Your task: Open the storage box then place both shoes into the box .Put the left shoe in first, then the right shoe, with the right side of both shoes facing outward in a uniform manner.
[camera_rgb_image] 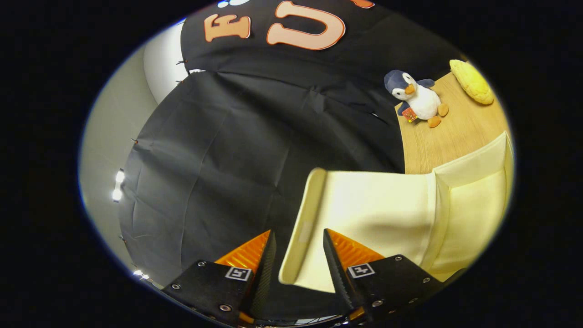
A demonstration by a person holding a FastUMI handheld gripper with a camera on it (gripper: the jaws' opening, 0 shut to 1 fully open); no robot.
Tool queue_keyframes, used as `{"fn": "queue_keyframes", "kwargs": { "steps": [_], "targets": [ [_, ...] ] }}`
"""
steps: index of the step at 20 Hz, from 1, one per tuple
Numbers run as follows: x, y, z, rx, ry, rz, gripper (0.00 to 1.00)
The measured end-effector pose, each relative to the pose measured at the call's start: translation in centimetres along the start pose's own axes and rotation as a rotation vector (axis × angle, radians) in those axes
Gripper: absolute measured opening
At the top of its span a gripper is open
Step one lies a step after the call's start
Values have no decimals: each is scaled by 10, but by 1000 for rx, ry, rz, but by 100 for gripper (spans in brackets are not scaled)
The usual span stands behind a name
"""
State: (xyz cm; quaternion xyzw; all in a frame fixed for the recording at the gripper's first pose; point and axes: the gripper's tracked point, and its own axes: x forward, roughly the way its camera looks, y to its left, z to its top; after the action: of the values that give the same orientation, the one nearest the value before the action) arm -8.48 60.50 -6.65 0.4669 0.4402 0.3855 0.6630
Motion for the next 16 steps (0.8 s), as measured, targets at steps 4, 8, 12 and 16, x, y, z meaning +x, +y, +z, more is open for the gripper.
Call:
{"fn": "queue_keyframes", "kwargs": {
  "steps": [4, 8, 12, 16],
  "targets": [
    [-22, -33, 14, -104, -62, -113, 71],
    [-74, -98, 16, -254, -109, -310, 79],
    [-158, -188, 15, -357, -150, -574, 81],
    [-249, -271, 0, -338, -182, -820, 82]
  ]
}}
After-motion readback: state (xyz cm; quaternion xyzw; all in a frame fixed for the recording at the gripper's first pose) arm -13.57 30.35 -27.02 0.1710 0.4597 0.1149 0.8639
